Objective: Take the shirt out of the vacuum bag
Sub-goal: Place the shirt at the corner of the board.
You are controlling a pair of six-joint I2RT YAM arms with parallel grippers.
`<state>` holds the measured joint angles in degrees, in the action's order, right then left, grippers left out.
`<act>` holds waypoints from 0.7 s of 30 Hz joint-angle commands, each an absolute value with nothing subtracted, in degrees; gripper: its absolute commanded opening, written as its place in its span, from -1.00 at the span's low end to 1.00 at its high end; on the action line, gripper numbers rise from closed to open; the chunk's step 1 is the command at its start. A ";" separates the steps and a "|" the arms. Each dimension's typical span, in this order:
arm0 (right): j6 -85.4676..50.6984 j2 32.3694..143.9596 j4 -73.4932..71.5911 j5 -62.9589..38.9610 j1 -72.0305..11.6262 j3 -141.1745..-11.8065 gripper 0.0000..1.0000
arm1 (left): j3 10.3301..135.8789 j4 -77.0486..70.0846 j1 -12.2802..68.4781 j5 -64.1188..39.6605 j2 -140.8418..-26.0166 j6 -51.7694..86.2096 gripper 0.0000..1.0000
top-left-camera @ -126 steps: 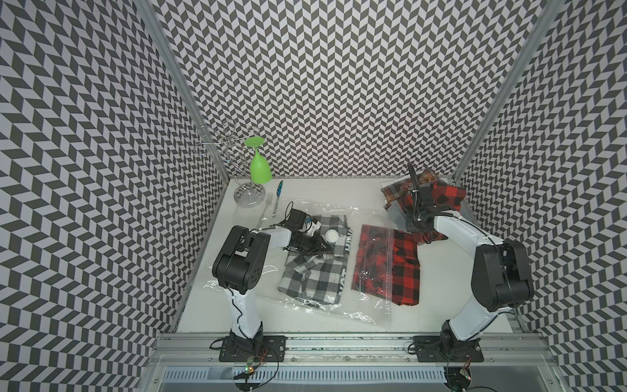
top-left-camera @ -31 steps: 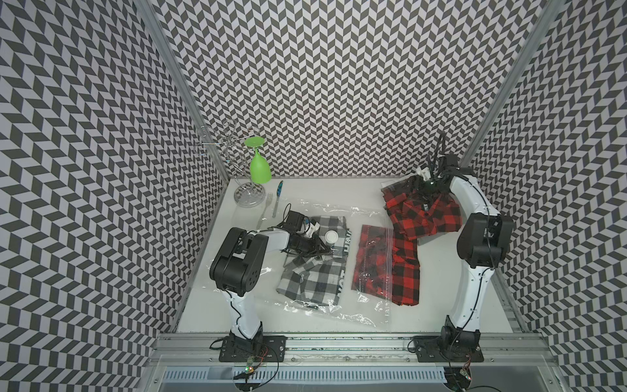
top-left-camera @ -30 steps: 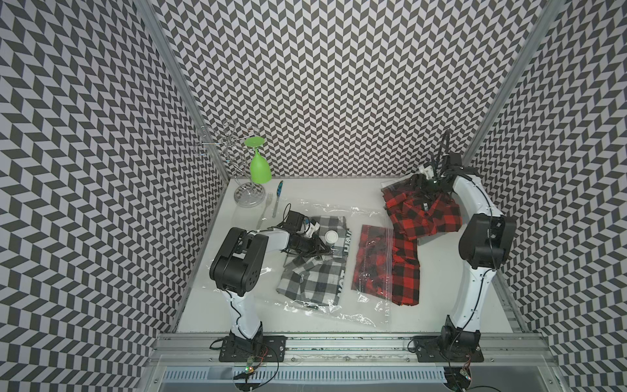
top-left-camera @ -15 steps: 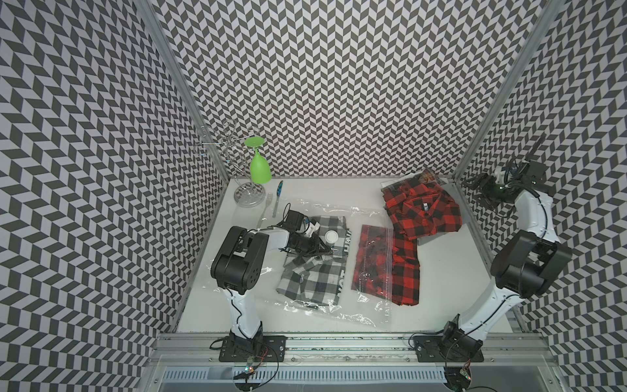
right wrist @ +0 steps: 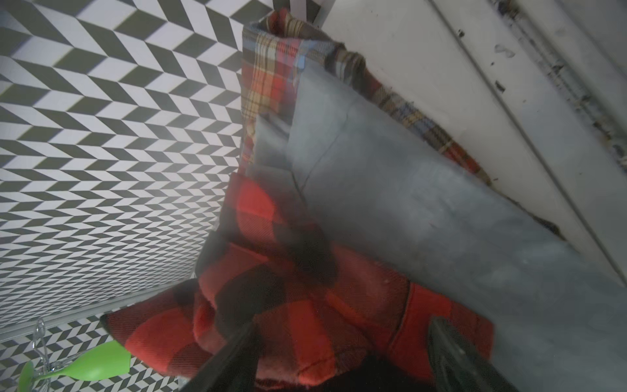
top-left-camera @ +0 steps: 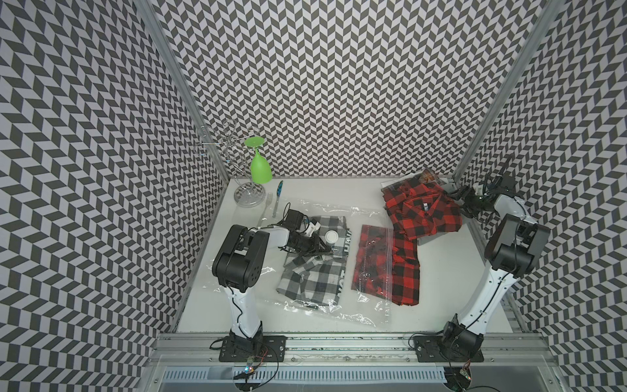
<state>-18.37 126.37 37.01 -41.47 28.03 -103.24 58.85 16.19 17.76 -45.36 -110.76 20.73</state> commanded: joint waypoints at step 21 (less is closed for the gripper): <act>-13.76 111.74 20.84 -39.52 23.59 -87.63 -1.00 | 60.30 26.13 18.46 -35.32 -119.70 19.51 -0.43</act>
